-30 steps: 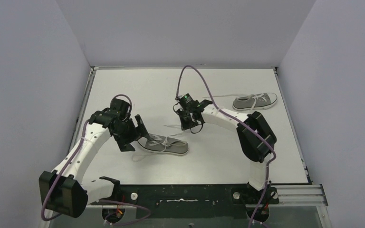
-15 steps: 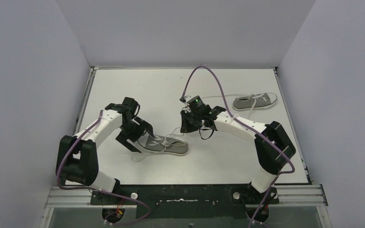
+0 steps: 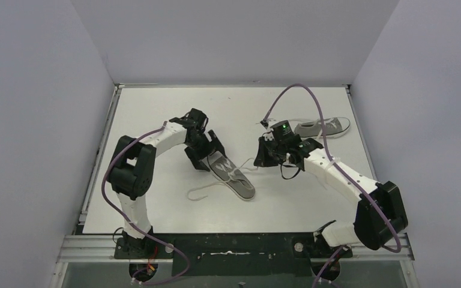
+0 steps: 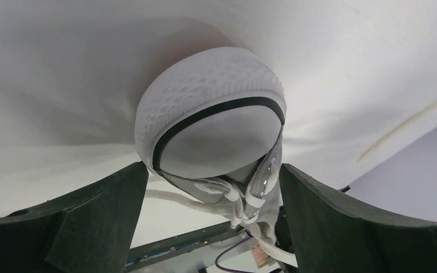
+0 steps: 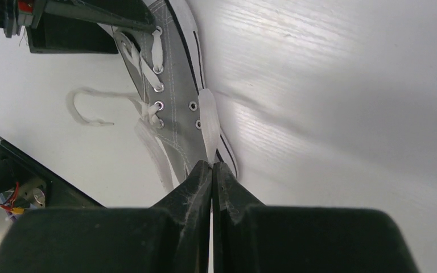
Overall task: Tie the shoes
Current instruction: Adjust the shoe at the center of the board, then wrap the shoelace around the shoelace.
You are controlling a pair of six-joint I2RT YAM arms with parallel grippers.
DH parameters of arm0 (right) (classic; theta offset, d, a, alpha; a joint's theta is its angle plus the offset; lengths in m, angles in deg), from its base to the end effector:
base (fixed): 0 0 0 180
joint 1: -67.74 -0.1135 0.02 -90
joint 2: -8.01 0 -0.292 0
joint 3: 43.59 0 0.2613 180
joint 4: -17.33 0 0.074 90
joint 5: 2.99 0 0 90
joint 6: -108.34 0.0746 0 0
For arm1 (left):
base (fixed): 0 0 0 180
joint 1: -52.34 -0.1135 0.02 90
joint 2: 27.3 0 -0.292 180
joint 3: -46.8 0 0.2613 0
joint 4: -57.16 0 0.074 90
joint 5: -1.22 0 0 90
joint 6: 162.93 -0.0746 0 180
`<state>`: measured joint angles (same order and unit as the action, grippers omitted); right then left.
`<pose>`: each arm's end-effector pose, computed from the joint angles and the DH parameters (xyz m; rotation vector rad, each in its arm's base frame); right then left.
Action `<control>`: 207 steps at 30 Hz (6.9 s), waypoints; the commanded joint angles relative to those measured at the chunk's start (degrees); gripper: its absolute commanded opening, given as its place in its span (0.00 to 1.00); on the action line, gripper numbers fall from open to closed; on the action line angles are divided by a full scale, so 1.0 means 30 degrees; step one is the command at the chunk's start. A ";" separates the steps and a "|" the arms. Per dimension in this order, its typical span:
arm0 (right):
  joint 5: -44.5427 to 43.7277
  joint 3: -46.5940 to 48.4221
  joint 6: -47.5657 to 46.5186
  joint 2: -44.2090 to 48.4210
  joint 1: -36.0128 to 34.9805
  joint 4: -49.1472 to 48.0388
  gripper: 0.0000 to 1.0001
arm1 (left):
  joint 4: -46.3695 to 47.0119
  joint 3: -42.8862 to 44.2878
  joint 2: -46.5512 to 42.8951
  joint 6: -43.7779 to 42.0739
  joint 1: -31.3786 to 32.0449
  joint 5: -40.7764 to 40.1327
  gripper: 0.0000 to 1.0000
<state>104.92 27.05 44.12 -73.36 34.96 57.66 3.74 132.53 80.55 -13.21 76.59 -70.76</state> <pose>0.2600 0.1947 0.2408 -0.3012 2.5685 0.8013 0.3441 -0.1803 0.1527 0.8723 -2.9293 0.6195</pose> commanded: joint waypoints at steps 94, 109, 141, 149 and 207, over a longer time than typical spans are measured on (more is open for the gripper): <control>0.7064 0.3244 0.1422 0.1368 0.3312 0.6097 0.00 | 1.7839 -0.8624 -0.8455 -1.7058 0.6979 0.0950 0.00; 0.7798 0.6232 0.1264 -0.1136 0.3356 0.7106 0.00 | 2.3941 -1.0573 -0.6703 -1.8496 0.7092 0.3016 0.00; 0.8224 0.6084 0.1618 -0.1517 0.3308 0.6454 0.00 | 2.6092 -1.0243 -0.4874 -1.7200 0.7096 0.3368 0.23; 0.7080 0.7277 0.0011 -0.2480 0.3338 0.6673 0.00 | 2.6150 -1.0574 -0.5173 -1.6248 0.7063 0.3387 0.00; -0.1555 -0.4571 0.1251 0.3301 -0.5733 -0.8500 0.68 | 2.2334 -1.2619 -0.8615 -0.1628 0.5574 -0.0651 0.00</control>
<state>109.93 12.17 44.58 -59.54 18.72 45.31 72.98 90.28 55.27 -20.95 92.44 -74.36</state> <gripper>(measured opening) 0.717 0.007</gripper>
